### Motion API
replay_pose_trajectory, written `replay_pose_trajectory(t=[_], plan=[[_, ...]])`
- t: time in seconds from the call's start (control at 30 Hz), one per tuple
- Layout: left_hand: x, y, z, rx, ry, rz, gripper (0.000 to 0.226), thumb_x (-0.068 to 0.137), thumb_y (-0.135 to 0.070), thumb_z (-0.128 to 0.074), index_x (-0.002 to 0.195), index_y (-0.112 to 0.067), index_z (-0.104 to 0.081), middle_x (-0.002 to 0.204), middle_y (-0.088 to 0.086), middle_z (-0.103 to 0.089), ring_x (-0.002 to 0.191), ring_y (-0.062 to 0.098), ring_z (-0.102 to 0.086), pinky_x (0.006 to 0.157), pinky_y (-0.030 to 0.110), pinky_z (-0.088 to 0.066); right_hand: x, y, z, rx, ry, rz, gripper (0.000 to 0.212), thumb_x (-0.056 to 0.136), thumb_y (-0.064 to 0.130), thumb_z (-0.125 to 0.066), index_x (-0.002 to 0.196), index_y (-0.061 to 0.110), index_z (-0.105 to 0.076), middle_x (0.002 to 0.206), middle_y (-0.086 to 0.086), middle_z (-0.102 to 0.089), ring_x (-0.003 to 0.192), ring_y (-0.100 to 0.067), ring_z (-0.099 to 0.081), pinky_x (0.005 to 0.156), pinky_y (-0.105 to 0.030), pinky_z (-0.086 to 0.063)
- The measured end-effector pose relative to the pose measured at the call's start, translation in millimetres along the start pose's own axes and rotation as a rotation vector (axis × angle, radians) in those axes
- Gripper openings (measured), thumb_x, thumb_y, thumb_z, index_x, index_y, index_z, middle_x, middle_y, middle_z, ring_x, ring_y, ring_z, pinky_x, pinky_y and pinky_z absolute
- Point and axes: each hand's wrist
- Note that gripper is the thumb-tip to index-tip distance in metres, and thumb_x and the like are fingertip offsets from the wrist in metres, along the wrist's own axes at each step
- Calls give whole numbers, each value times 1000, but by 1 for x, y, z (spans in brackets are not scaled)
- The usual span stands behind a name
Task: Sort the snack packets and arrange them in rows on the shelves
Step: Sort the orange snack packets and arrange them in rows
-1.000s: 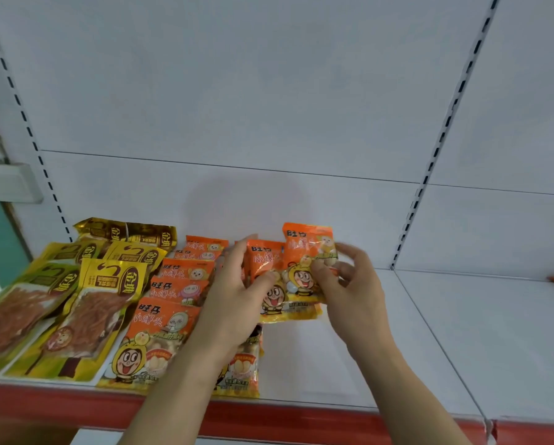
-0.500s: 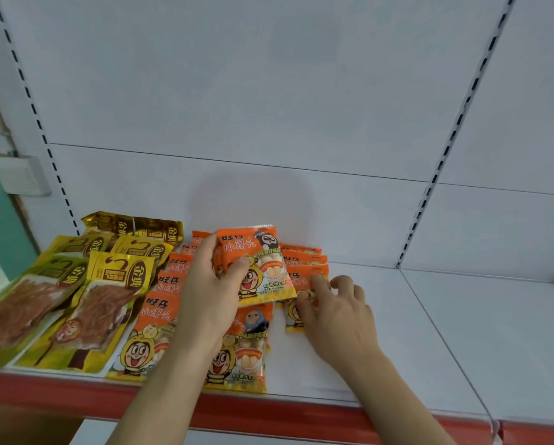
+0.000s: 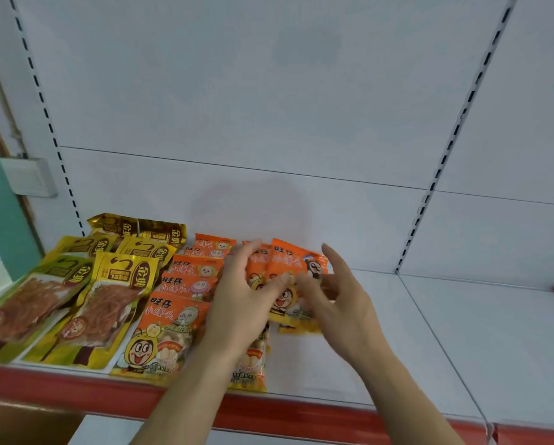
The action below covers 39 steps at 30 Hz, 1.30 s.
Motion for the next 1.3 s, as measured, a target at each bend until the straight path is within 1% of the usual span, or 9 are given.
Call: replay_pose_trajectory(t=[0.2, 0.47, 0.67, 0.77, 0.83, 0.93, 1.07, 1.17, 1.3], plan=[[-4, -2, 7, 67, -108, -44, 38, 104, -33, -58, 141, -39, -52, 146, -20, -50, 123, -7, -51, 99, 20, -43, 2, -11, 14, -15, -230, -5, 47, 97, 24, -65, 136, 46, -52, 84, 11, -72, 68, -3, -69, 56, -18, -54], [-8, 1, 14, 101, -186, -64, 42, 104, -21, -60, 143, -35, -53, 136, -25, -47, 128, -4, -40, 108, 27, -37, -11, -48, -10, -798, -34, 174, 50, 97, 47, -58, 143, 30, -51, 131, -10, -58, 118, -35, -52, 87, -46, -52], [-20, 3, 8, 96, -171, -41, 41, 103, -24, -60, 140, -39, -53, 145, -16, -55, 135, 13, -53, 112, 48, -48, -11, -41, -3, -809, 56, 111, 55, 104, 51, -36, 155, 34, -27, 157, -9, -29, 144, -31, -27, 108, -46, -39], [-27, 3, 2, 91, -132, -64, 42, 103, -24, -61, 138, -45, -50, 143, -19, -55, 130, -2, -54, 107, 29, -50, -22, -32, 3, -439, -132, 209, 48, 103, 41, -47, 149, 30, -43, 136, 2, -55, 126, -20, -48, 98, -34, -45], [-33, 0, -6, 104, -87, -84, 43, 103, -21, -62, 137, -43, -50, 131, -32, -52, 112, -29, -47, 87, -1, -42, -28, -21, 5, -140, -41, 174, 47, 100, 43, -53, 146, 41, -44, 113, 16, -65, 103, -5, -62, 85, -23, -51], [-42, 1, -17, 147, -44, -116, 45, 102, -16, -63, 139, -37, -51, 119, -42, -47, 98, -41, -40, 79, -9, -34, -35, -15, 7, 7, 92, 141, 43, 98, 31, -62, 139, 41, -53, 86, 11, -72, 79, -5, -67, 70, -15, -51], [-52, 8, -12, 380, -52, -263, 54, 100, -20, -65, 149, -34, -45, 127, -40, -49, 116, -18, -53, 93, 7, -45, -41, -31, 10, -40, -9, 170, 43, 97, 21, -65, 138, 29, -60, 96, 13, -67, 83, -2, -64, 73, -11, -48], [-53, 16, -2, 705, -109, -415, 48, 98, -22, -65, 144, -15, -55, 136, -4, -62, 127, 16, -57, 100, 30, -50, -50, -41, 9, -217, -37, 231, 46, 97, 21, -64, 142, 26, -56, 108, 10, -64, 86, -5, -62, 79, -21, -51], [-57, 29, 4, 985, -51, -425, 43, 96, -28, -63, 133, -7, -66, 128, 9, -67, 123, 32, -60, 103, 47, -51, -62, -48, -1, -746, -32, 249, 42, 95, 40, -50, 133, 25, -55, 127, -10, -57, 105, -34, -60, 77, -45, -54]])
Point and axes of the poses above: each hand's wrist, its own x-axis towards the middle knuckle, its own z-axis out of the back of the hand, y = z × x
